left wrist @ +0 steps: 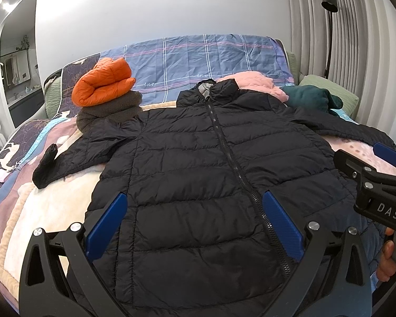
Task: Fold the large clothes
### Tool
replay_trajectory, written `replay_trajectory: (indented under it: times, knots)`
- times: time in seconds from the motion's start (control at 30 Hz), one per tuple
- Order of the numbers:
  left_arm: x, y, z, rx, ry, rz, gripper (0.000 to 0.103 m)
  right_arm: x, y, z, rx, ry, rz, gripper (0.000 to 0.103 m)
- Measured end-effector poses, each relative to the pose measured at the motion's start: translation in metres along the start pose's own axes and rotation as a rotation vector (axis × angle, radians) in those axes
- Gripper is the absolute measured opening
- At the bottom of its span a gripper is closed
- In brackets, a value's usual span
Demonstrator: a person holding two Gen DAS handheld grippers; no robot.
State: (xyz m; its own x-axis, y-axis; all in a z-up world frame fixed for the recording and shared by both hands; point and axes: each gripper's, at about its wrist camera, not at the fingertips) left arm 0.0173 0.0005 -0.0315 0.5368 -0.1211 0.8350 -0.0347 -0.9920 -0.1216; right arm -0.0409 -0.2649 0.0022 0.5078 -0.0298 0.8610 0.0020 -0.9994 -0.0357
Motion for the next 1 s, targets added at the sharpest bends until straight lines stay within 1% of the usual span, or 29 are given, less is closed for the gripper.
replay_trajectory:
  times: [0.27, 0.37, 0.47, 0.53, 0.57, 0.63, 0.73, 0.77, 0.8, 0.83, 0.87, 0.9, 0.93, 0.97, 1.0]
  knots:
    - [0.004, -0.004, 0.002, 0.019, -0.005, 0.028, 0.102, 0.005, 0.000, 0.003, -0.002, -0.003, -0.028, 0.101]
    - [0.010, -0.007, 0.004, 0.005, -0.009, 0.026, 0.102, 0.013, 0.000, 0.007, 0.003, -0.003, -0.036, 0.101]
    - [0.017, -0.010, 0.008, -0.012, -0.014, 0.031, 0.102, 0.023, -0.003, 0.011, -0.005, 0.014, -0.082, 0.101]
    - [0.025, -0.007, 0.014, -0.022, -0.015, 0.057, 0.102, 0.031, -0.007, 0.016, 0.005, 0.026, -0.132, 0.101]
    - [0.028, -0.006, 0.016, -0.030, -0.014, 0.066, 0.102, 0.036, -0.007, 0.019, 0.030, 0.027, -0.146, 0.101]
    - [0.039, -0.007, 0.028, -0.073, -0.022, 0.080, 0.102, 0.053, -0.003, 0.029, 0.127, 0.005, -0.134, 0.101]
    - [0.056, -0.010, 0.048, -0.138, -0.042, 0.075, 0.102, 0.090, 0.014, 0.059, 0.354, -0.083, -0.058, 0.101]
    - [0.063, -0.012, 0.058, -0.163, -0.042, 0.069, 0.102, 0.102, 0.021, 0.071, 0.397, -0.097, -0.022, 0.100]
    - [0.070, -0.013, 0.067, -0.184, -0.040, 0.069, 0.102, 0.114, 0.027, 0.082, 0.410, -0.096, 0.012, 0.096]
    - [0.076, -0.013, 0.078, -0.197, -0.037, 0.077, 0.102, 0.129, 0.036, 0.099, 0.403, -0.092, 0.055, 0.092]
    - [0.082, -0.011, 0.087, -0.195, -0.032, 0.087, 0.102, 0.143, 0.043, 0.117, 0.400, -0.107, 0.084, 0.083]
    - [0.087, -0.010, 0.097, -0.191, -0.025, 0.098, 0.102, 0.152, 0.048, 0.133, 0.410, -0.129, 0.101, 0.071]
    - [0.092, -0.009, 0.106, -0.189, -0.018, 0.110, 0.102, 0.163, 0.053, 0.157, 0.438, -0.172, 0.128, 0.063]
    - [0.098, -0.008, 0.119, -0.190, -0.015, 0.121, 0.102, 0.174, 0.060, 0.185, 0.483, -0.224, 0.168, 0.045]
    - [0.104, -0.008, 0.131, -0.202, -0.016, 0.125, 0.102, 0.183, 0.066, 0.211, 0.513, -0.272, 0.214, 0.038]
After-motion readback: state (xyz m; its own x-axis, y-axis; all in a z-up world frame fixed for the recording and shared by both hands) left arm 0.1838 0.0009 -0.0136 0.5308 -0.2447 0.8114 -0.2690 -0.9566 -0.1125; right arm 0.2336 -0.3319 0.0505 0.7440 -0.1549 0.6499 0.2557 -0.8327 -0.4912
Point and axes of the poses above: each gripper's, at about its wrist camera, not at the fingertips, and z roughly the way its jaws point, y to its right, x to its top, and after that the axes turned 7 degrees about x, right-handed
